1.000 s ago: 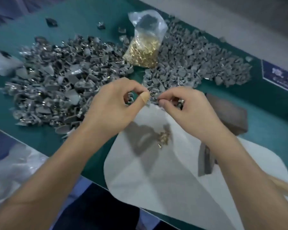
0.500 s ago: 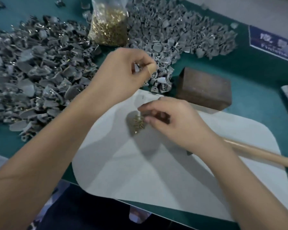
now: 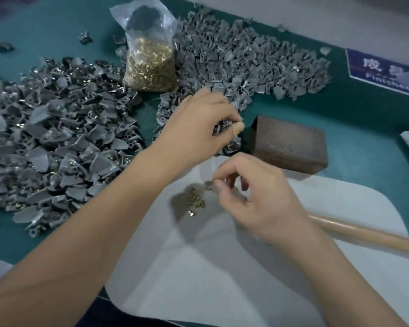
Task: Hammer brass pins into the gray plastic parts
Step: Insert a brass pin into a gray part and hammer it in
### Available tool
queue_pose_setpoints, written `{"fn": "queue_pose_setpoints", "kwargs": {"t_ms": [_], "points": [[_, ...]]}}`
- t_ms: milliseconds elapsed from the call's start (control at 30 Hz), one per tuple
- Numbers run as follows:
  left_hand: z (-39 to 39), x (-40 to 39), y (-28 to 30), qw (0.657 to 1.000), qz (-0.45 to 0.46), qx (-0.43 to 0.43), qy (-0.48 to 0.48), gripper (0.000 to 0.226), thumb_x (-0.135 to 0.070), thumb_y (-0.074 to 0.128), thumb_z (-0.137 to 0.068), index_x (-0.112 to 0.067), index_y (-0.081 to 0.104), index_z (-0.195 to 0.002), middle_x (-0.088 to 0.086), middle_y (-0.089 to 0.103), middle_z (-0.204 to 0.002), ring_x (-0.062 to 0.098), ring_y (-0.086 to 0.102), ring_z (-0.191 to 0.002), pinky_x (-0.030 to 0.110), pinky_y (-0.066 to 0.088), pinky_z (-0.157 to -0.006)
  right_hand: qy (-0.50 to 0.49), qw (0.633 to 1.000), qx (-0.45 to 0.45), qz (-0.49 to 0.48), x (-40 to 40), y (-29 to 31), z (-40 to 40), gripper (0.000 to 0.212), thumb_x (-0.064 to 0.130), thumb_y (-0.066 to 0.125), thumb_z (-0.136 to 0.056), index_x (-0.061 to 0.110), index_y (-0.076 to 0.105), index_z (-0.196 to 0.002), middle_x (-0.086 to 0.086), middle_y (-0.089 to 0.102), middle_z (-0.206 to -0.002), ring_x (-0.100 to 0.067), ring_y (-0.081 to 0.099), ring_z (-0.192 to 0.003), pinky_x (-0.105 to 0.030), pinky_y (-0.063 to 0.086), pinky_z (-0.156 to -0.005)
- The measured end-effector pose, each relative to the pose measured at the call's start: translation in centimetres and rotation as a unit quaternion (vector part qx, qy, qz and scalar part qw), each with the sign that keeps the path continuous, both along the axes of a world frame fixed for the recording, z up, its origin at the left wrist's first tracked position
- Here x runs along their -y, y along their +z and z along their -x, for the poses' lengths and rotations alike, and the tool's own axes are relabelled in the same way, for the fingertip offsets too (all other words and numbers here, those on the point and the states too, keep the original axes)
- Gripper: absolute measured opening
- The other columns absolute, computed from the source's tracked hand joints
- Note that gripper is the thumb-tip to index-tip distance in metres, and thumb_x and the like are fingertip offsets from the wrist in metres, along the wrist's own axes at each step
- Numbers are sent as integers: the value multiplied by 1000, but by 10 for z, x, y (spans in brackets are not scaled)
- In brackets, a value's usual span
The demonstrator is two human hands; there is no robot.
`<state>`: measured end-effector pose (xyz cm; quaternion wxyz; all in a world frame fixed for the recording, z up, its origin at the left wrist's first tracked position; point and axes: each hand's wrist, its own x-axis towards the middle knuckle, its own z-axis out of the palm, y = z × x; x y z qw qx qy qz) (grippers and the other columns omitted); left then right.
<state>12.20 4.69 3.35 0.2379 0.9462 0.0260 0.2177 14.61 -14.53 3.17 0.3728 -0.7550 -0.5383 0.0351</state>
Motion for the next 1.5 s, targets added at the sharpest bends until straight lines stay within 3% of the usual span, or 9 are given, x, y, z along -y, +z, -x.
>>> {"fn": "queue_pose_setpoints", "kwargs": {"t_ms": [200,367,533,800,1000,1200,1300,1367,1500], "points": [[2,1,4,995,-99,-17,-11,33,-58,59,-89,-34,70,-109,-15,61,-112,15,46,-118,32,30,-91,-158,970,-16,-182,21,9,-34,19,8,67,-89,23,61,-97,7,64,-92,-16,63,-79,-26,51,-69],[0,4,-6,994,-90,-59,-34,35,-57,68,-84,-34,70,-110,-14,58,-119,16,41,-123,32,30,-95,-214,957,-32,-192,27,3,-46,19,9,63,-93,26,61,-102,13,63,-90,-12,59,-76,-16,45,-68],[-3,3,-10,996,-68,-55,-33,27,-48,72,-85,-30,75,-105,-11,60,-117,18,41,-121,37,34,-100,-215,961,-22,-171,23,-5,-47,19,14,62,-93,31,64,-103,11,65,-93,-15,62,-81,-20,48,-71],[-5,11,-7,998,-9,52,-21,23,-39,71,-93,-23,75,-109,-9,66,-110,20,53,-112,40,43,-98,-215,959,-24,-183,24,-6,-50,22,15,61,-95,31,66,-108,10,65,-96,-16,63,-84,-22,49,-72],[-9,35,2,985,158,69,-30,18,-26,65,-99,-27,72,-115,-19,67,-106,2,60,-104,12,41,-87,-267,946,-23,-181,32,1,-67,23,8,60,-98,22,73,-110,3,67,-100,-7,63,-90,-12,44,-79],[-29,50,14,984,156,-13,-85,20,-21,69,-95,-29,71,-113,-23,66,-96,-7,60,-95,2,37,-76,-294,933,-91,-188,42,6,-82,18,10,73,-92,26,76,-101,9,75,-93,-9,68,-87,-20,50,-82],[-32,58,10,985,155,-11,-73,15,-25,71,-93,-30,71,-107,-20,66,-94,0,60,-96,8,40,-79,-297,935,-86,-175,45,6,-83,19,13,79,-88,30,76,-97,7,75,-89,-9,66,-89,-19,48,-83],[-32,61,3,991,123,11,-51,12,-31,72,-92,-29,74,-104,-19,66,-95,6,57,-98,26,46,-88,-286,941,-75,-166,45,7,-84,18,14,81,-85,29,77,-95,8,73,-87,-8,63,-89,-13,44,-81],[-31,62,-8,994,99,44,-11,13,-30,74,-92,-26,79,-103,-13,66,-97,17,53,-102,41,45,-90,-281,951,-45,-125,43,6,-85,11,22,83,-85,29,80,-93,13,63,-79,-12,54,-88,-22,40,-80]]}}
